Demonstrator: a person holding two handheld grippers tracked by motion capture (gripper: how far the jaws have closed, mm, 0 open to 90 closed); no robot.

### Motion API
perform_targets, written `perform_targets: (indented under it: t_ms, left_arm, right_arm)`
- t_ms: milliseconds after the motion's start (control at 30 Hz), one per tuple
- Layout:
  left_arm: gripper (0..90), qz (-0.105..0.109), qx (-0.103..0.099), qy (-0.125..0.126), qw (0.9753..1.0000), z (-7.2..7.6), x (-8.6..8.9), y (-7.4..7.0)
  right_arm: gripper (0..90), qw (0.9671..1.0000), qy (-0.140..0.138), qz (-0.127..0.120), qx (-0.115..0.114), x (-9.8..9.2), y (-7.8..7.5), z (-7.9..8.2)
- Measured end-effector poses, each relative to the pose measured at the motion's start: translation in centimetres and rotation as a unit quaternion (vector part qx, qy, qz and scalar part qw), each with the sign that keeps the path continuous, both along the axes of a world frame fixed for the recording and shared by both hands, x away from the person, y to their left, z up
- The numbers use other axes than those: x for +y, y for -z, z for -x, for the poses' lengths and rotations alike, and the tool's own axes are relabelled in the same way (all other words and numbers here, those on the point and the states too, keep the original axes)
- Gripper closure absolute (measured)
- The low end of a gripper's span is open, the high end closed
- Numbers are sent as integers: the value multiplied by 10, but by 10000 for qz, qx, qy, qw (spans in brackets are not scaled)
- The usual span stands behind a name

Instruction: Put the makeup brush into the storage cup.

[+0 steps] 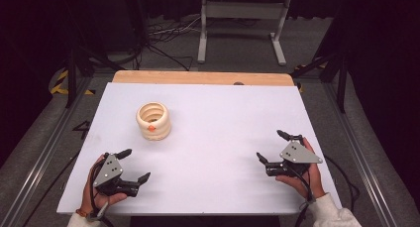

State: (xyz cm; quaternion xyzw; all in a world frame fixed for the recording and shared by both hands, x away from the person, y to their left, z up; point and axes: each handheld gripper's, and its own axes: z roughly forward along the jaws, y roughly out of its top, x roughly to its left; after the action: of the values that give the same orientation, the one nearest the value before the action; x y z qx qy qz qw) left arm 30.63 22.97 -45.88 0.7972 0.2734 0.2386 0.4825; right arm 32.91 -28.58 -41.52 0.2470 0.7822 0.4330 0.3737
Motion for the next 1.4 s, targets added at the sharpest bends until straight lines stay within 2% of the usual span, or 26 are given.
perform_targets:
  t_ms: [600,733,900,1033,1233,1400]
  left_arm:
    - [43,-15,-16,-25,10000,3,1,-1]
    - [42,14,-29,-35,10000,4,1,-1]
    - [41,79,-42,-60,9999,5,4,-2]
    - [39,158,-105,-77,9998,7,4,-3]
    - [36,274,-211,-88,9994,10,6,-7]
    - [34,344,-250,-73,9991,12,8,-9]
  right_arm:
    - [62,9997,162,68,153,-22,12,14]
    - [61,9993,291,127,178,-28,15,17]
    - [59,9994,267,-1,221,-35,18,23]
    - [57,9994,267,16,218,-38,22,28]
    - [57,9990,312,-175,286,-45,29,37]
    - [56,9988,328,-241,261,-51,30,45]
